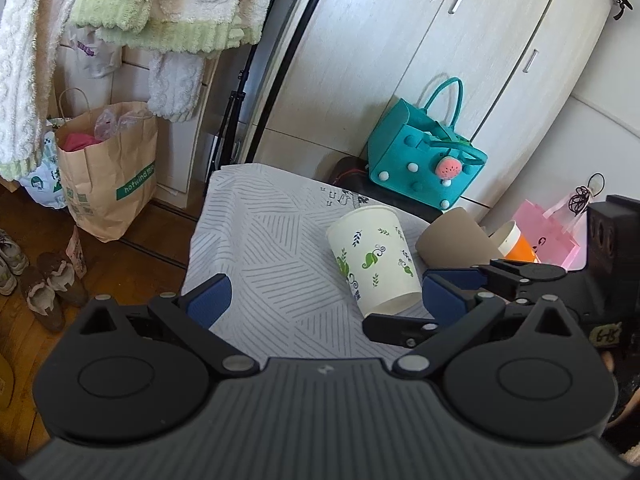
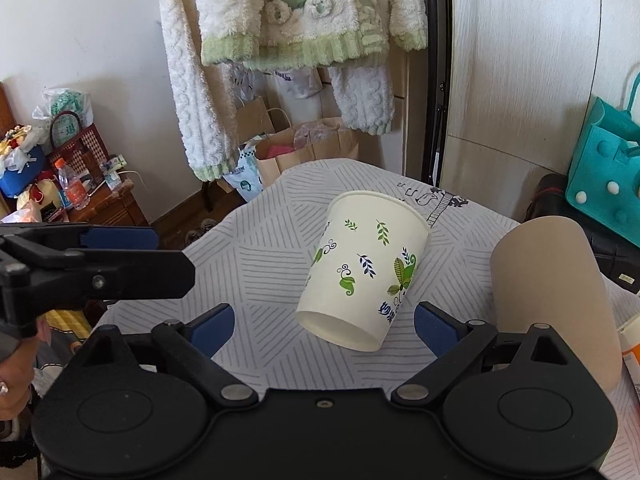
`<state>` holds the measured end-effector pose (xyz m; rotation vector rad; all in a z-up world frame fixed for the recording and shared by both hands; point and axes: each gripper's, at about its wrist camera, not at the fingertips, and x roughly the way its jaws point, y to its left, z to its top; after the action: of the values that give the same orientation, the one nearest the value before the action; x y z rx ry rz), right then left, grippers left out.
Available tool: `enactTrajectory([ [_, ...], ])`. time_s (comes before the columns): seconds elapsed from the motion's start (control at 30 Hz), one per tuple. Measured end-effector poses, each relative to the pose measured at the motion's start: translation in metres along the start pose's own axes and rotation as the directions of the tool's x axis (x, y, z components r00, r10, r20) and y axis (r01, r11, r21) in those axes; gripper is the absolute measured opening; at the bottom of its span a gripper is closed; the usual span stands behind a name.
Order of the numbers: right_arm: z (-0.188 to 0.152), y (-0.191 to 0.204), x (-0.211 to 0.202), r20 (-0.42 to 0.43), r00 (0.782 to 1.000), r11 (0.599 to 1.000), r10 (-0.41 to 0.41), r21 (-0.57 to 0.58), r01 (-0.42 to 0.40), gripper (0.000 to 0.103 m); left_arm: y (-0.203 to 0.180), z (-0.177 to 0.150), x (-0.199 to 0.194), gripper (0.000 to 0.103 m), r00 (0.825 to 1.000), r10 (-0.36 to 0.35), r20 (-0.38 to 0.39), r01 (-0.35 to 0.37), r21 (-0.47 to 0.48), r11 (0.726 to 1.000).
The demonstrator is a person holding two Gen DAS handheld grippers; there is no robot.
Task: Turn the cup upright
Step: 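Move the right tool toward the white leaf-print paper cup lying sideways, then close the right gripper around the paper cup's body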
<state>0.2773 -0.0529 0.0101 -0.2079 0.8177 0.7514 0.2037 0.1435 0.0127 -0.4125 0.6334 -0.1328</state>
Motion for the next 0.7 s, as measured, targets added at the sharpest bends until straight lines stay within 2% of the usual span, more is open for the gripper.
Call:
enactTrajectory([
  [0.13,0.003,-0.004,0.009,-0.006,1.000,1.000,-0.010,0.009,0.010,0.097,0.002,0.001,0.008,0.103,1.000,-0.011,-0.016,0.011,-0.015,1.000],
  [0.23,0.004,-0.010,0.014,-0.006,1.000,1.000,-0.008,0.029,0.008,0.092,0.004,0.000,0.010,0.103,1.000,-0.010,-0.023,0.009,-0.027,1.000],
  [0.3,0.006,-0.013,0.019,-0.014,1.000,0.999,-0.007,0.041,0.008,0.083,0.004,-0.001,0.010,0.103,1.000,-0.004,-0.024,0.004,-0.029,1.000],
  [0.33,0.006,-0.013,0.021,-0.018,1.000,0.999,-0.010,0.042,0.011,0.073,0.004,-0.002,0.010,0.103,1.000,-0.003,-0.025,0.002,-0.028,1.000],
  [0.37,0.006,-0.014,0.022,-0.022,1.000,0.999,-0.010,0.038,0.011,0.070,0.004,-0.002,0.009,0.103,1.000,-0.002,-0.025,0.001,-0.027,1.000],
  [0.5,0.002,-0.012,0.018,-0.010,1.000,1.000,-0.025,0.013,0.025,0.070,-0.002,-0.006,0.007,0.103,0.999,0.034,-0.025,-0.034,-0.007,0.999],
  [0.7,-0.003,-0.008,0.001,0.001,1.000,1.000,-0.028,-0.011,0.028,0.069,-0.010,-0.010,-0.002,0.103,0.999,0.012,-0.033,-0.012,-0.005,1.000],
])
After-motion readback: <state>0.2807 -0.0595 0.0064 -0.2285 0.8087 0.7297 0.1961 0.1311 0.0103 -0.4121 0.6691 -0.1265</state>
